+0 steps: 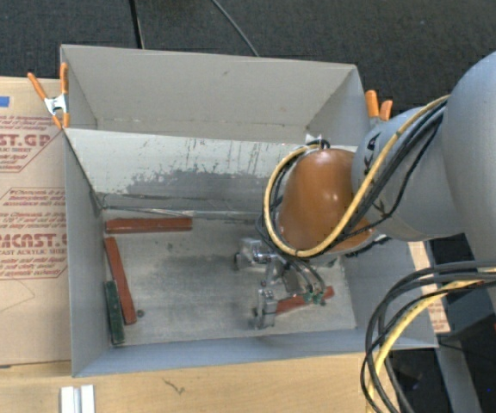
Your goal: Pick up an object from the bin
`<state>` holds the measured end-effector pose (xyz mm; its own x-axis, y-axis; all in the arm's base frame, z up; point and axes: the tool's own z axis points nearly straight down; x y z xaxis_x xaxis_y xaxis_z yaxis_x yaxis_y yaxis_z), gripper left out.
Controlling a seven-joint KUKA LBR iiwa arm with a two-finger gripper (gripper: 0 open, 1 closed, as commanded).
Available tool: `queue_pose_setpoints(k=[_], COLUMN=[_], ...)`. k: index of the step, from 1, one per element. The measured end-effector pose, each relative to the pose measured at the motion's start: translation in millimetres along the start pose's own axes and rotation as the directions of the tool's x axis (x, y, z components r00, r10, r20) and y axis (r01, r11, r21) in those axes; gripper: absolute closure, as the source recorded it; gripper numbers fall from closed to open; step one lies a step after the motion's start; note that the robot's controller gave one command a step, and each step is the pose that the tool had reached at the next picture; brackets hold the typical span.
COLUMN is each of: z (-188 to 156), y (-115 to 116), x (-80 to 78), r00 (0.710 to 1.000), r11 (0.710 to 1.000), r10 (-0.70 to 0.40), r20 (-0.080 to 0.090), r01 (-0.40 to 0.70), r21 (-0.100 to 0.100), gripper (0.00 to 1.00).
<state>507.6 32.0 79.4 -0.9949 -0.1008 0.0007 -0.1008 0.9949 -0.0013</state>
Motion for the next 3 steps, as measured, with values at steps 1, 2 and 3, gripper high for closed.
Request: queue_pose_setpoints(k=[1,2,3], z=[-35.9,9.0,8.8], y=[-19.1,-51.7,-51.7], x=[14.9,22.2,22.1], r00=[0.998,0.987,0.987], r11=[0.998,0.987,0.987], r10=[-0.064,-0.159,-0.159], r20=[-0.004,0.002,0.002], r01=[0.064,0.159,0.159], r21=[-0.004,-0.003,-0.003], gripper=[0.00,1.00,1.00])
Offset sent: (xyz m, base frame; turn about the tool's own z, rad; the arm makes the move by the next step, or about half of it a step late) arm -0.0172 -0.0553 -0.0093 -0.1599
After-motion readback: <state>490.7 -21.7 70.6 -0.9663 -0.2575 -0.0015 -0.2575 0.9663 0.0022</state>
